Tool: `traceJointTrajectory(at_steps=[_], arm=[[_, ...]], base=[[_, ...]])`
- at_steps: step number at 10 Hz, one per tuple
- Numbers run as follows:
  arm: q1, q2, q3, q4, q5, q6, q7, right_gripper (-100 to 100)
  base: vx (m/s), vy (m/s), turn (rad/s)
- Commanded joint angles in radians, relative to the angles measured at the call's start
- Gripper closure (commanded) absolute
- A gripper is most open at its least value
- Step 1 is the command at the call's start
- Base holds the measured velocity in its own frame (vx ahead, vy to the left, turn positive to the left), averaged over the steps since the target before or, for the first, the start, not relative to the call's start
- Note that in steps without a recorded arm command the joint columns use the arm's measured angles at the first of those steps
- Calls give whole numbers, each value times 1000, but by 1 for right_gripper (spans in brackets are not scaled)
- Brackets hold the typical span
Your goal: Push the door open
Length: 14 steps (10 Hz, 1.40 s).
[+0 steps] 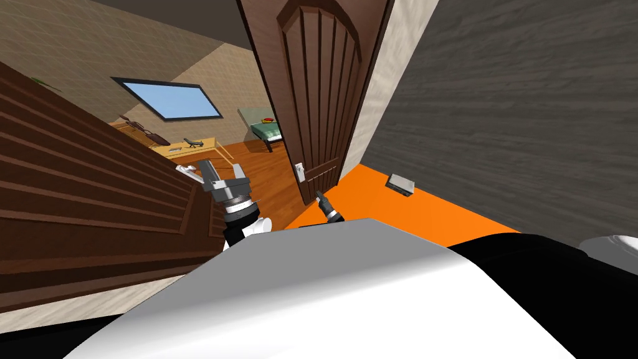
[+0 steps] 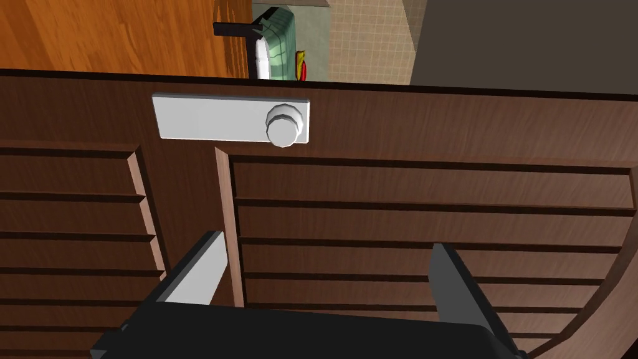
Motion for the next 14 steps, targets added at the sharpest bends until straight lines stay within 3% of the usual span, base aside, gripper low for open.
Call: traceJointTrajectory(at_steps=[1, 7, 9, 14], arm=[[2, 0, 21, 25, 20, -3, -13, -100], [-1, -7, 83, 95, 80, -5, -55, -100], [1, -7, 86, 96, 82, -6, -55, -100], [-42, 23, 74, 134, 68, 13, -48, -100]], base=[[222, -113, 45], [225, -87, 37], [171, -37, 19], [162, 106, 31]])
